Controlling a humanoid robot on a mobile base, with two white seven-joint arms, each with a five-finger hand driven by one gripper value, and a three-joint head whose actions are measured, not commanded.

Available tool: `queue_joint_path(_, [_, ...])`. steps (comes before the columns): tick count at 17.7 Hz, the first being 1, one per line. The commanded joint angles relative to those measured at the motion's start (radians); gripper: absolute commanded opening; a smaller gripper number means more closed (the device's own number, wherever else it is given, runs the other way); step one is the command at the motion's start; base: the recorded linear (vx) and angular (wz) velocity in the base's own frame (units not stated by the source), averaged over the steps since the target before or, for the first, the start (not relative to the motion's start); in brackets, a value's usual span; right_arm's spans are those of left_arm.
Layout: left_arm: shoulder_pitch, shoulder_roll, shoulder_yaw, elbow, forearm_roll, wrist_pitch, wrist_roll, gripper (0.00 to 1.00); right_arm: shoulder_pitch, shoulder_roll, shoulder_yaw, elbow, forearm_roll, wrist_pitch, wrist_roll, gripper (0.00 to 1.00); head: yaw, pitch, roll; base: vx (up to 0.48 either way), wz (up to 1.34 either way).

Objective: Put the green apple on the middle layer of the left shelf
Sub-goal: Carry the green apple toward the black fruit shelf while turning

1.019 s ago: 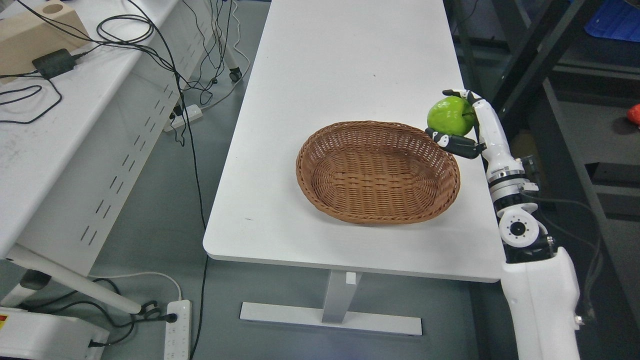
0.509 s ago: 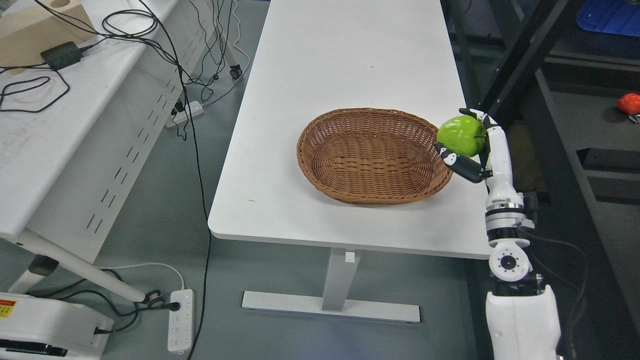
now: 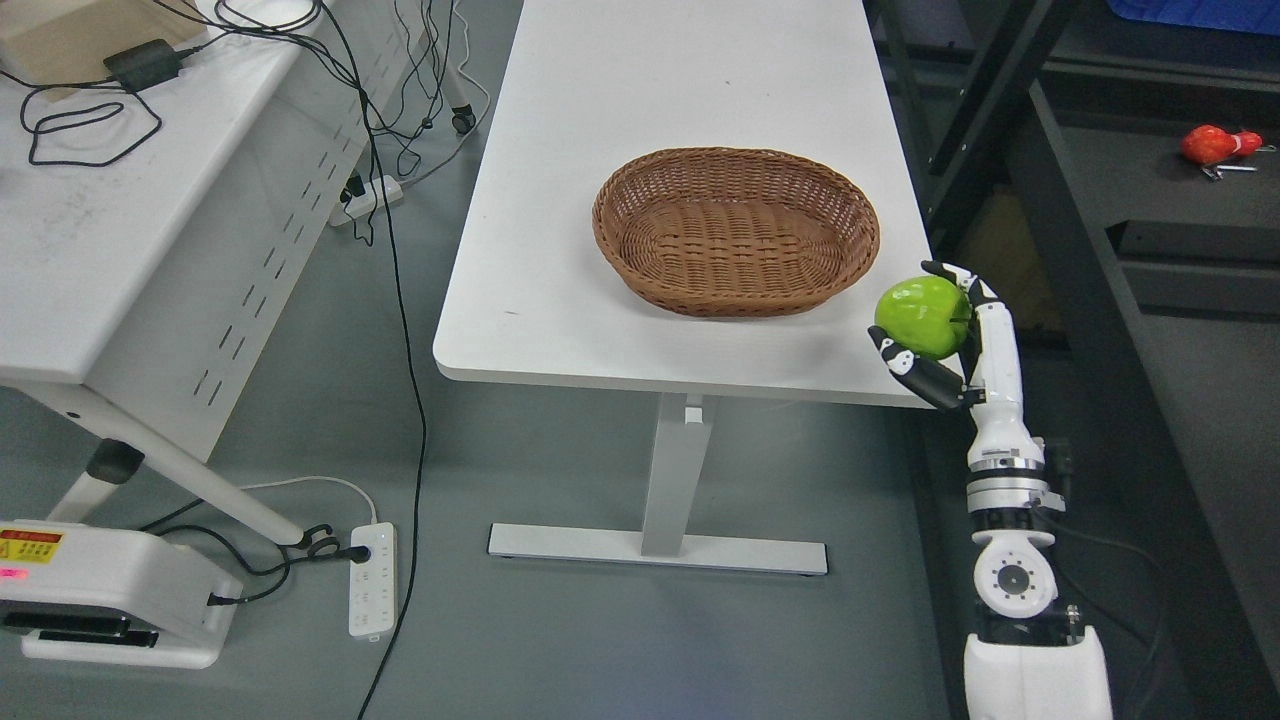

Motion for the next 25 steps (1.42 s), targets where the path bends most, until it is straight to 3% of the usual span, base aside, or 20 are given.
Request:
queue_joint_path(1, [0.0,0.017,0.0,0.0,0.0,-0.001,-0.001,1.0,0.043,0.011,-0.024,-0.028,-0.01,-0.018,0.013,0.0,0.0,0.0,0.0,-0.218,-0.02])
queue_joint_path(15, [0.0,0.017,0.0,0.0,0.0,-0.001,-0.001,1.0,0.06,0.011,-0.021,-0.028,-0.01,-0.026,0.012,0.0,0.0,0.0,0.0,-0.271,-0.02])
queue_joint_path(25, [0.0,0.017,0.0,0.0,0.0,-0.001,-0.001,1.0,0.052,0.011,-0.018,-0.027,-0.01,-0.024,0.013,0.0,0.0,0.0,0.0,-0.245,-0.39])
